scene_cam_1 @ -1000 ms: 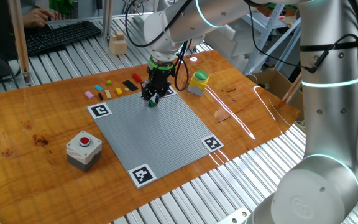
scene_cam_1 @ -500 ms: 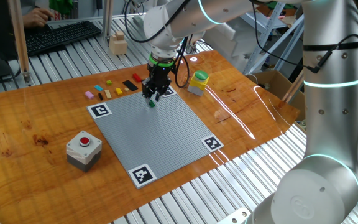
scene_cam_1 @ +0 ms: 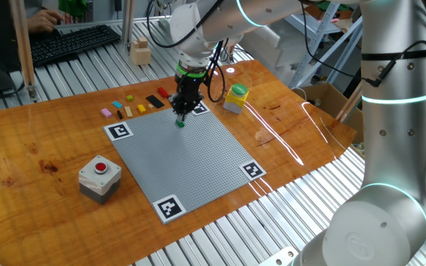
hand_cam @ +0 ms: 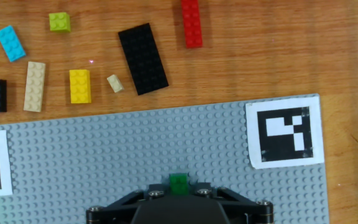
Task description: Build with small Lego blocks
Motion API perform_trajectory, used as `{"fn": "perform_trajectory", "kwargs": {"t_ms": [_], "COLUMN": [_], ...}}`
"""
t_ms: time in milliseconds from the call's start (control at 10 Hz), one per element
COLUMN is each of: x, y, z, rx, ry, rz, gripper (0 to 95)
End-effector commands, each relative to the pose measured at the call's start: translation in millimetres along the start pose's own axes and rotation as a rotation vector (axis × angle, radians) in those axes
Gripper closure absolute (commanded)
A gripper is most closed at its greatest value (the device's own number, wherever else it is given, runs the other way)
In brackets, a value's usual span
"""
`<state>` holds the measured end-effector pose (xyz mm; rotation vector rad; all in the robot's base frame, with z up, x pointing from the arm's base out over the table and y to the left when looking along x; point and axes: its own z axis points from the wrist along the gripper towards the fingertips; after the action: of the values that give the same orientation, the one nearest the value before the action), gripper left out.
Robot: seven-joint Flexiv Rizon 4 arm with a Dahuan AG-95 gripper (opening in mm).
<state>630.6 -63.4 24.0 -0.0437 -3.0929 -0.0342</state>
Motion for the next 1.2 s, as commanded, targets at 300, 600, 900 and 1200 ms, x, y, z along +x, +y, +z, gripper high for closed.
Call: {"fn": "perform_trajectory", "kwargs": {"t_ms": [300,600,900,1200], "x": [0.1,-1.4,-0.4,0.5], "y": [0.4,1.1,1.0,0.5], "z": [3.5,23.6,9.4,2.5], "rx": [-0.003,-0.002,-0.005,-0.003], "ry": [-0.001,-0.015,-0.004,0.013], "rz": [-0.003,-0.012,-0.004,0.031], "gripper": [95.0,95.0,95.0,76.0]}}
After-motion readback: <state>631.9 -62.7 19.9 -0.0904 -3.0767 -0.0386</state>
